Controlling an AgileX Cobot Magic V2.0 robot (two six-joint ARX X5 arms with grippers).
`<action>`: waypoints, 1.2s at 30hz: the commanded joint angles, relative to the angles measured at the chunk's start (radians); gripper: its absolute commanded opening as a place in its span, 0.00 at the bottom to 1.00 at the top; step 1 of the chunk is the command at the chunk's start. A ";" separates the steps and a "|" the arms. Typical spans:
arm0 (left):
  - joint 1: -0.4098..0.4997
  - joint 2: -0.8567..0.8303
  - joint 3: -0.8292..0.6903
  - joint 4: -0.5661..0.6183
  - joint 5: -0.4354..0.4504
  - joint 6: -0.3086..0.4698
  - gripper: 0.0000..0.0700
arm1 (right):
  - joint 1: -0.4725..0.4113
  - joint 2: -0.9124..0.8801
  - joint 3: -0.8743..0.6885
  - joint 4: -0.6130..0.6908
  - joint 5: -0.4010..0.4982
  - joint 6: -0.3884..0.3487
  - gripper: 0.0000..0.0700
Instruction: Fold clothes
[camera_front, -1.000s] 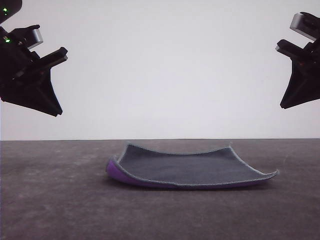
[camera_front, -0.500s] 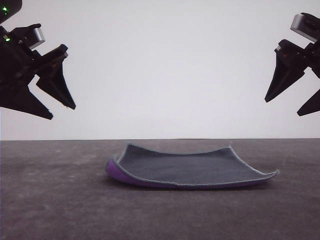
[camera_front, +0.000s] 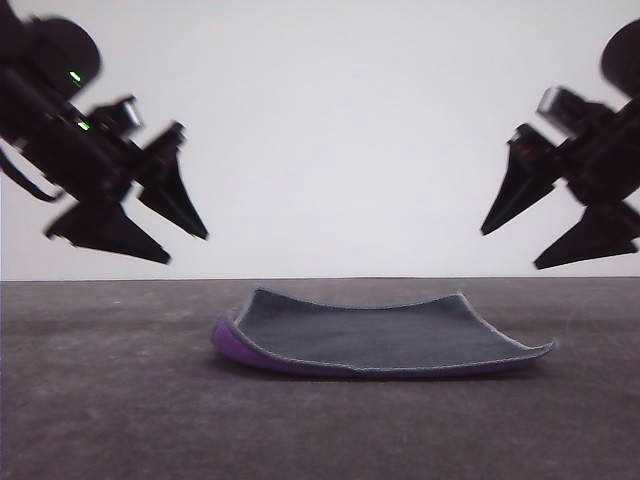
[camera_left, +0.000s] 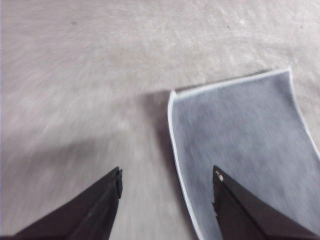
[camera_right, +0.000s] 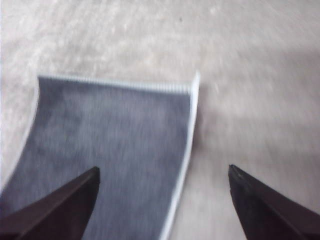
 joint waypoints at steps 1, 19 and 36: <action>-0.008 0.074 0.070 -0.016 0.013 -0.001 0.50 | 0.003 0.059 0.052 0.003 -0.015 0.006 0.75; -0.102 0.381 0.339 -0.097 0.086 0.004 0.50 | 0.023 0.330 0.234 -0.005 -0.096 0.020 0.75; -0.119 0.381 0.340 -0.060 0.086 -0.001 0.50 | 0.055 0.332 0.234 0.026 -0.096 0.022 0.64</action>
